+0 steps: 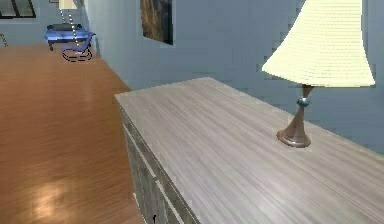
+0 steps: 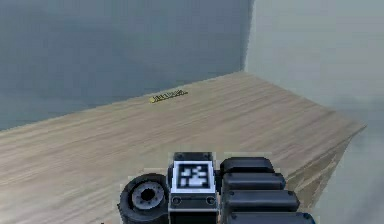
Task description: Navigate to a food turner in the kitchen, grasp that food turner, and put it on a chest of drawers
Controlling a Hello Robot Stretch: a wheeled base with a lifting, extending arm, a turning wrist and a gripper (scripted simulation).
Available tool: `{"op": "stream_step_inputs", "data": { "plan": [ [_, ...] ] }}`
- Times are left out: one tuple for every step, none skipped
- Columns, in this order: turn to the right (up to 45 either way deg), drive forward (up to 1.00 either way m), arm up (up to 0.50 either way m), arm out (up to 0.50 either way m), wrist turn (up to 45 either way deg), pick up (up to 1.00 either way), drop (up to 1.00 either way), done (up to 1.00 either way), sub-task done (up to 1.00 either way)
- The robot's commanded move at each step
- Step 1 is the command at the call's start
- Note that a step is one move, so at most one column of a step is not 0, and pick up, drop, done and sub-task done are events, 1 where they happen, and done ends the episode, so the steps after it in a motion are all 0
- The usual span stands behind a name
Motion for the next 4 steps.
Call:
{"op": "stream_step_inputs", "data": {
  "plan": [
    [-9.0, 0.0, 0.0, 0.0, 0.0, 0.0, 0.0, 0.0, 0.0],
    [0.0, 0.0, 0.0, 0.16, 0.0, 0.0, 0.0, 0.0, 0.0],
    [0.0, 0.0, 0.0, 0.0, 39.0, 0.0, 0.0, 0.0, 0.0],
    [0.0, 0.0, -0.12, 0.0, 0.0, 0.0, 0.0, 0.0, 0.0]
  ]
}}
